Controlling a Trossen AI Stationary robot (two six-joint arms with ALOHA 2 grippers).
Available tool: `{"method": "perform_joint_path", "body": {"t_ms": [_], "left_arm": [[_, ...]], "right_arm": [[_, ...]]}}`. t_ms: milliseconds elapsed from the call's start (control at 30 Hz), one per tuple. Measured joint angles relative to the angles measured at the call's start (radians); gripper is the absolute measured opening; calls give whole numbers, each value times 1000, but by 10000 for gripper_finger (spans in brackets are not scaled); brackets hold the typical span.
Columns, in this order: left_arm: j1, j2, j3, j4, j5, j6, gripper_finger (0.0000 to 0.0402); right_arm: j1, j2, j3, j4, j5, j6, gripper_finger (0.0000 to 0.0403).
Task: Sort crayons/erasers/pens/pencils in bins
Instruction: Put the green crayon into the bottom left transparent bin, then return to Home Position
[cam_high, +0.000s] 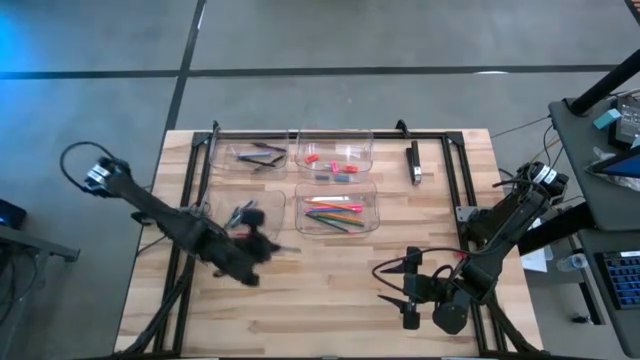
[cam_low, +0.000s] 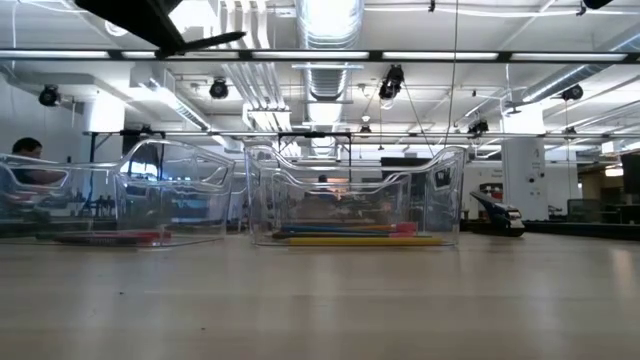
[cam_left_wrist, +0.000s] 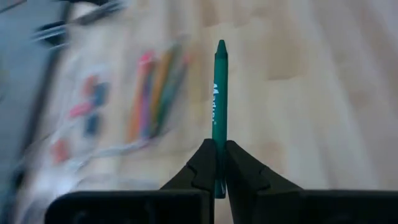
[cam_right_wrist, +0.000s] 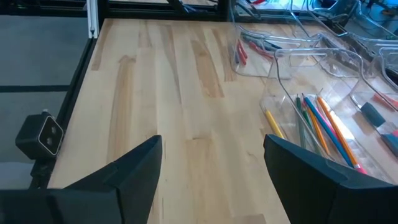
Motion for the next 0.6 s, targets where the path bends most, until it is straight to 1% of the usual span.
{"method": "perform_joint_path", "body": {"t_ms": [67,133,200,267,367,467,600], "left_arm": [[17,-69,-17,-79,-38,-38,1],[51,-121,-50,-150,-45,-87,1],[89,-161,-101,-182,-31,-121,1],[128,-199,-156,-200,8,-137,1],[181,-234,-233,-196,35,-172,2],[223,-261,-282,-194,36,-225,27],[258,-278,-306,-194,43,-229,92]], "right_arm": [[0,0,0,0,0,0,268],[0,0,0,0,0,0,268],[0,0,0,0,0,0,268],[0,0,0,0,0,0,268],[0,0,0,0,0,0,268],[0,0,0,0,0,-1,268],[0,0,0,0,0,-7,268]]}}
